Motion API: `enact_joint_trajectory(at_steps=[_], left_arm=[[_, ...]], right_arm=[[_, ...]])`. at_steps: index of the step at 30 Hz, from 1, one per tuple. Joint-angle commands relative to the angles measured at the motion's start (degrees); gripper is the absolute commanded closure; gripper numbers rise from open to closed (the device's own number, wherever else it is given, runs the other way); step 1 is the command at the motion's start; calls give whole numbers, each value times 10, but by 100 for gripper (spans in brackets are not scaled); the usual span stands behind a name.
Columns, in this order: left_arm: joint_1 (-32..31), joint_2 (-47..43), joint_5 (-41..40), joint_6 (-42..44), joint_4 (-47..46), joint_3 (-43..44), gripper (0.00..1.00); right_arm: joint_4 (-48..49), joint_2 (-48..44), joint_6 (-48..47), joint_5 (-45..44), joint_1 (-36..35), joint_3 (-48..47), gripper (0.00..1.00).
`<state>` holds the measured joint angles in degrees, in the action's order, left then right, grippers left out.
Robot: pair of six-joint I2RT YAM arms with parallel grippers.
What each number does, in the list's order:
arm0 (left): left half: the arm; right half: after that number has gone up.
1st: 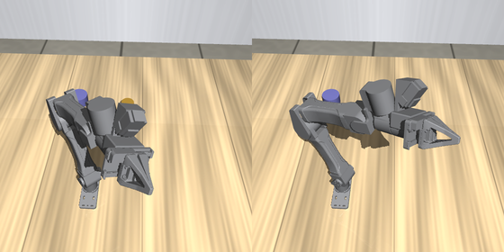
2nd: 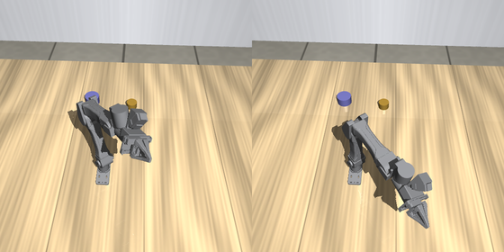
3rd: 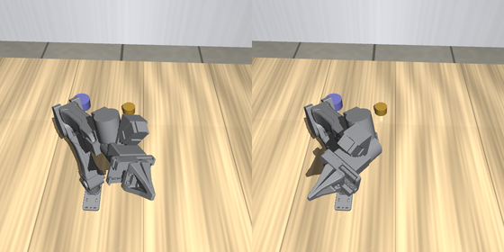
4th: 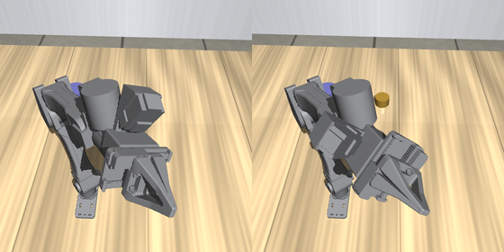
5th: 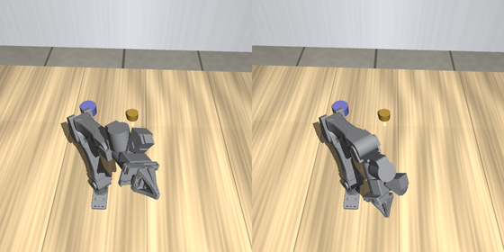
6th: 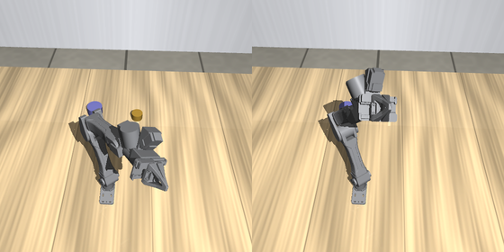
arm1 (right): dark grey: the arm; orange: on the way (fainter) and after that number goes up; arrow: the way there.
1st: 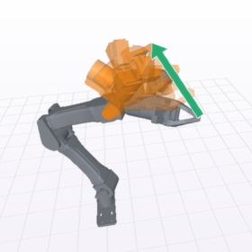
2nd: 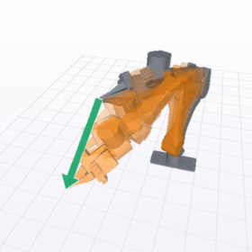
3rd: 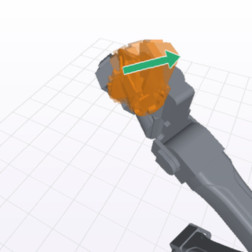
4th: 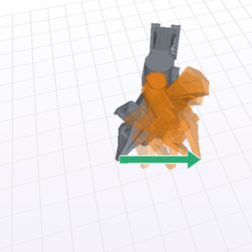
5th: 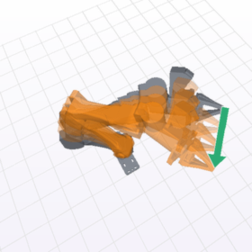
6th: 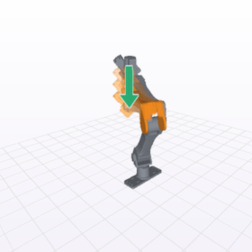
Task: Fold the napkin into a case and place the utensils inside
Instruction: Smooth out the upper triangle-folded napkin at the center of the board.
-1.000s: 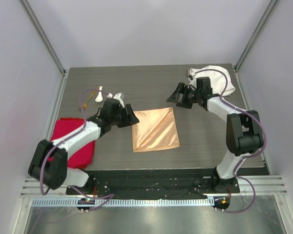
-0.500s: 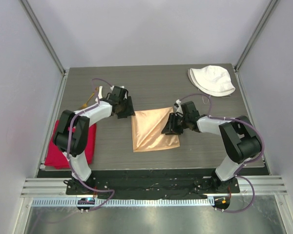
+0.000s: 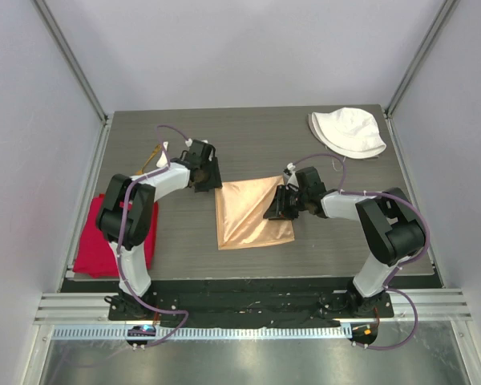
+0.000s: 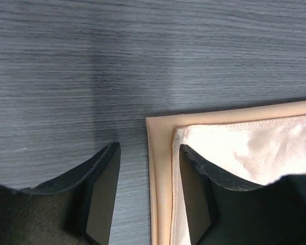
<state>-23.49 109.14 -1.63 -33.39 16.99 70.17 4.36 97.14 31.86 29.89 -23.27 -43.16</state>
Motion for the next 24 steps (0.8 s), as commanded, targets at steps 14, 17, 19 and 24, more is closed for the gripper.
enact_joint_trajectory(at_steps=[14, 17, 19, 24], left_arm=[[-58, -17, -151, 40, 36, 46, 53], [-58, -41, -164, 42, 38, 52, 54], [-58, -52, -156, 46, 39, 58, 57], [-58, -38, -103, 60, 56, 97, 74]], right_arm=[[22, 15, -4, 3, -10, -9, 68], [22, 15, -5, 3, -11, -9, 68], [21, 14, -5, 3, -11, -8, 68], [23, 19, -4, 5, -12, -9, 69]])
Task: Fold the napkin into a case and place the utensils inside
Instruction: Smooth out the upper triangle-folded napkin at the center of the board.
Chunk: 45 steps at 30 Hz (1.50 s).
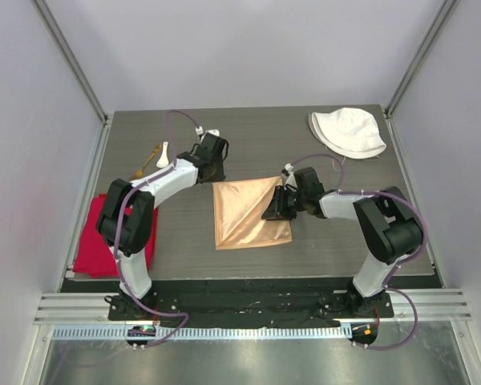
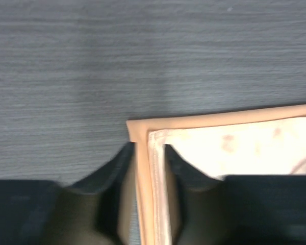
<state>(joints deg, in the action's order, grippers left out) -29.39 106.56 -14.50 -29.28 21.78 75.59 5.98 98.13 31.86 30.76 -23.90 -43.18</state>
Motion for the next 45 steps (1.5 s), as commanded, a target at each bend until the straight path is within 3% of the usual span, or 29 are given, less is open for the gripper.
enact_joint_trajectory(at_steps=[1, 4, 11, 33, 42, 45], left_arm=[[1, 0, 46, 19, 10, 46, 78], [1, 22, 60, 19, 14, 54, 85], [1, 44, 37, 31, 18, 53, 86], [0, 95, 22, 35, 15, 54, 76], [0, 67, 14, 34, 16, 55, 100], [0, 45, 4, 34, 21, 52, 100]], right_arm=[[8, 10, -4, -3, -6, -9, 69], [7, 9, -3, -2, -6, -10, 69], [7, 7, -5, -2, -5, -7, 70], [22, 15, 0, 6, -6, 4, 72], [21, 17, 0, 7, -6, 2, 73], [21, 18, -1, 7, -6, 3, 73]])
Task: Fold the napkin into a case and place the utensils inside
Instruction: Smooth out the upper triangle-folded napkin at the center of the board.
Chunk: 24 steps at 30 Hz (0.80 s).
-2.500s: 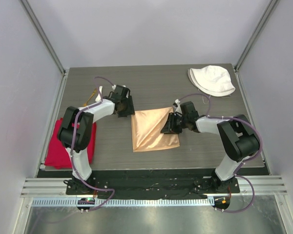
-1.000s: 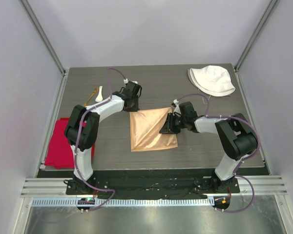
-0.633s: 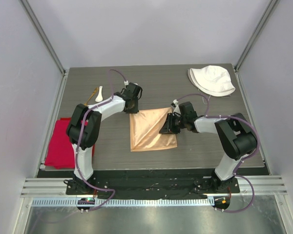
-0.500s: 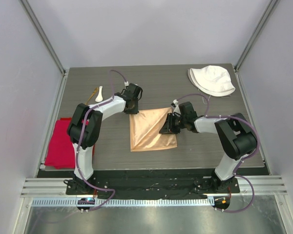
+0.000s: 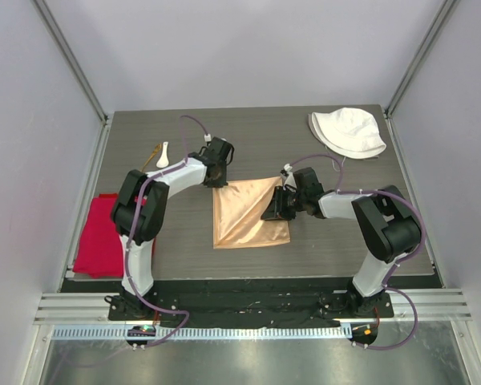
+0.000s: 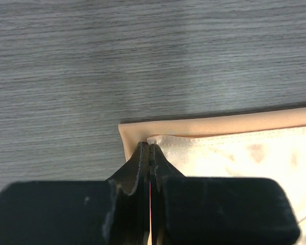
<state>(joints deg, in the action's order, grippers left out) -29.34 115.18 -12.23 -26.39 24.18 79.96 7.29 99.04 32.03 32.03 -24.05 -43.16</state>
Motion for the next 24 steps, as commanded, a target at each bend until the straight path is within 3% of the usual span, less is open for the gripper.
enact_joint_trajectory(at_steps=[1, 24], left_arm=[[0, -46, -21, 6, -3, 5, 100], [16, -26, -54, 7, 4, -12, 100]], right_arm=[[8, 10, -4, -7, -6, 2, 73], [-60, 37, -63, -58, -4, -49, 73]])
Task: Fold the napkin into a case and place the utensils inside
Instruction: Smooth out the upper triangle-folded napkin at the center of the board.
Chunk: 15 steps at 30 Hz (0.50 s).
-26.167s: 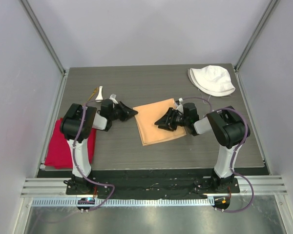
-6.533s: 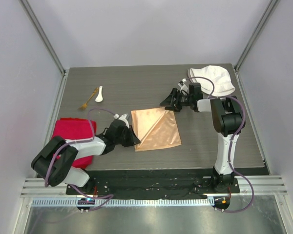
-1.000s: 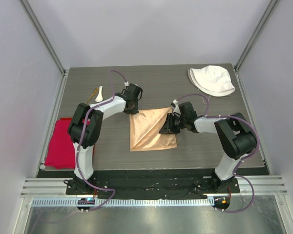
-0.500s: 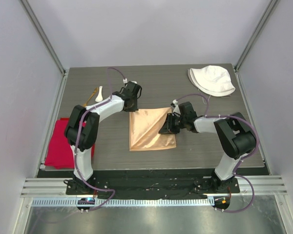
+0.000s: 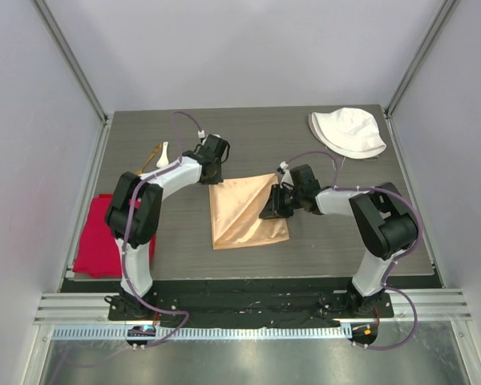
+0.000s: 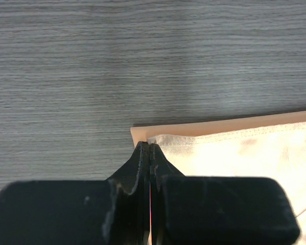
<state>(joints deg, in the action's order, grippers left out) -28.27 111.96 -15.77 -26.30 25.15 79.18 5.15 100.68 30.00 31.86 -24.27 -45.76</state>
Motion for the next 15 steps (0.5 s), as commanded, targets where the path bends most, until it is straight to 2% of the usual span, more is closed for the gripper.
enact_joint_trajectory(at_steps=[1, 7, 15], left_arm=[[6, 8, -18, 4, -3, -3, 100], [8, 17, -15, -24, -6, -9, 100], [9, -27, -26, -55, -21, -53, 100]], right_arm=[[-47, 26, -47, -63, -1, -28, 73], [-101, 38, -82, -105, 4, -73, 73], [-156, 28, -117, -166, 4, -118, 70]])
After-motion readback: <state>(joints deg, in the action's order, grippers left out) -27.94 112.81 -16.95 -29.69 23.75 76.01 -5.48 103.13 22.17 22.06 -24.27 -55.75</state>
